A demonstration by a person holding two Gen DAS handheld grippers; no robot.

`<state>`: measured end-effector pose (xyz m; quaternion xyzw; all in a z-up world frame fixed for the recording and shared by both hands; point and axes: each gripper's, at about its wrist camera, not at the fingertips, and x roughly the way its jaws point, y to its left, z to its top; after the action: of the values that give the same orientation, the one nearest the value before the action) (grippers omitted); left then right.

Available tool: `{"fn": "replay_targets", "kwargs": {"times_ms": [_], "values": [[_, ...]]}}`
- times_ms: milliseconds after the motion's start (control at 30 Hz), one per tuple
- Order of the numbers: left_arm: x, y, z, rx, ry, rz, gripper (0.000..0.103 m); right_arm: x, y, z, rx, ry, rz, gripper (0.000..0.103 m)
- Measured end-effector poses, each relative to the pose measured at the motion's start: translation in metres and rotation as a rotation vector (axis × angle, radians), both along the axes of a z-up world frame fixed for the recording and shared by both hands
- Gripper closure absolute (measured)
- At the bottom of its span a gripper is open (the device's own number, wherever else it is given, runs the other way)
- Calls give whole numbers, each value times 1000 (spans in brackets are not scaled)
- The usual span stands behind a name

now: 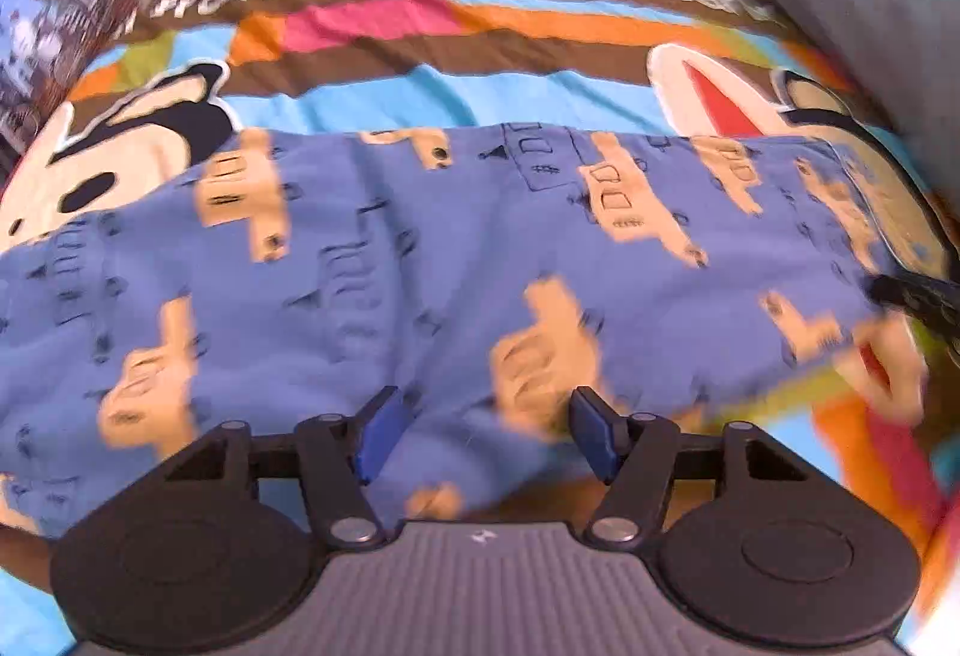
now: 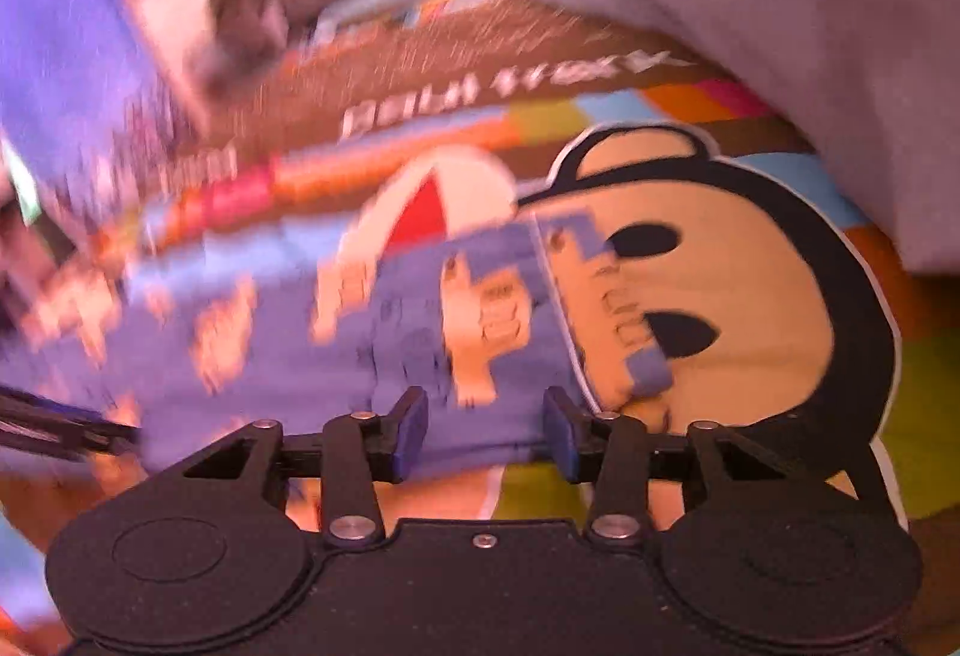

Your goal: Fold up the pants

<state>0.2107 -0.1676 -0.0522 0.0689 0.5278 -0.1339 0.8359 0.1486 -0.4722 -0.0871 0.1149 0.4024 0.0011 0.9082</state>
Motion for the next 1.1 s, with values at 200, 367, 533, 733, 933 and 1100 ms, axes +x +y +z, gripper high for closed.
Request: {"fn": "replay_targets", "kwargs": {"times_ms": [200,367,533,733,933,1100], "values": [[-41,33,7,63,4,-90,36,0,9,-1,-44,41,-25,51],[-48,78,33,-137,-80,4,32,-19,43,17,-42,-55,30,34],[-2,102,25,122,-144,231,32,18,113,14,-73,-63,166,27],[-8,150,17,142,-77,175,30,30,115,-3,-92,31,190,24],[1,143,48,117,-210,133,35,27,102,-3,1,14,185,15],[56,87,47,-94,-251,89,38,28,110,-3,-20,16,209,11]]}}
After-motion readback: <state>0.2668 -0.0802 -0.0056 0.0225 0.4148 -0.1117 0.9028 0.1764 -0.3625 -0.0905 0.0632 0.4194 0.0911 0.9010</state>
